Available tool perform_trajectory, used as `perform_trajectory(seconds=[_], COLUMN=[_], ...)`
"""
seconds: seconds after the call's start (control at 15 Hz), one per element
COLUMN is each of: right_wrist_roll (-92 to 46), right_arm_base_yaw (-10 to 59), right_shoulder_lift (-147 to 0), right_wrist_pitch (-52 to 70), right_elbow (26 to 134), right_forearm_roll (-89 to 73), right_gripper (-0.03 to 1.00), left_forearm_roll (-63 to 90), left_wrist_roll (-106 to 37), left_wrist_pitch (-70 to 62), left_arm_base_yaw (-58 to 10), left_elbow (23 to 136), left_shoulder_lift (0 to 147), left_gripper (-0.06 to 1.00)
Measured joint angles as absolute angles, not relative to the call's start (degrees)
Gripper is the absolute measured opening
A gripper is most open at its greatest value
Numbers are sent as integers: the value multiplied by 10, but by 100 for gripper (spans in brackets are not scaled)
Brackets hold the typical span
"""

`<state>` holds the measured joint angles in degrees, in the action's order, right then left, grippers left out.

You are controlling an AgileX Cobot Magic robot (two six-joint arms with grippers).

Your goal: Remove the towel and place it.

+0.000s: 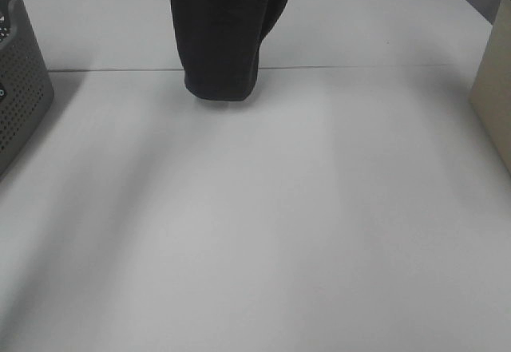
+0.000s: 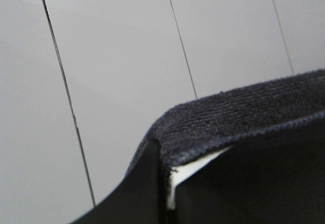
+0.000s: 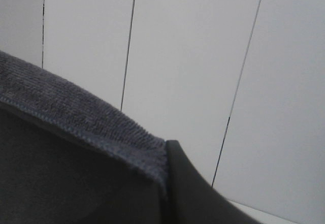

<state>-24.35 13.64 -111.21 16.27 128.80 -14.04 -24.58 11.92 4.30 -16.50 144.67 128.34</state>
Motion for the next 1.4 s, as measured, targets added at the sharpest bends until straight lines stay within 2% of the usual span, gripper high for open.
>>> perform_trajectory(seconds=[0.13, 0.33, 0.67, 1.4], right_wrist_roll=[-254, -266, -280, -307], right_arm_base_yaw=[135, 140, 143, 131], right_shoulder_lift=[-1112, -1112, -1112, -1113], right_wrist_pitch=[162, 178, 193, 215], right_elbow=[1288, 1288, 1288, 1286], right_forearm_roll=[-139, -151, -155, -151], right_gripper=[1, 1, 1, 1], left_forearm_roll=[-250, -307, -314, -315], left_wrist_roll=[121, -27, -90, -100], left_wrist_pitch=[59, 62, 41, 44], left_arm_base_yaw=[-164, -137, -130, -130], left_elbow=[1447, 1447, 1447, 1447], left_shoulder_lift=[1284, 1300, 1306, 1324], left_gripper=[1, 1, 1, 1])
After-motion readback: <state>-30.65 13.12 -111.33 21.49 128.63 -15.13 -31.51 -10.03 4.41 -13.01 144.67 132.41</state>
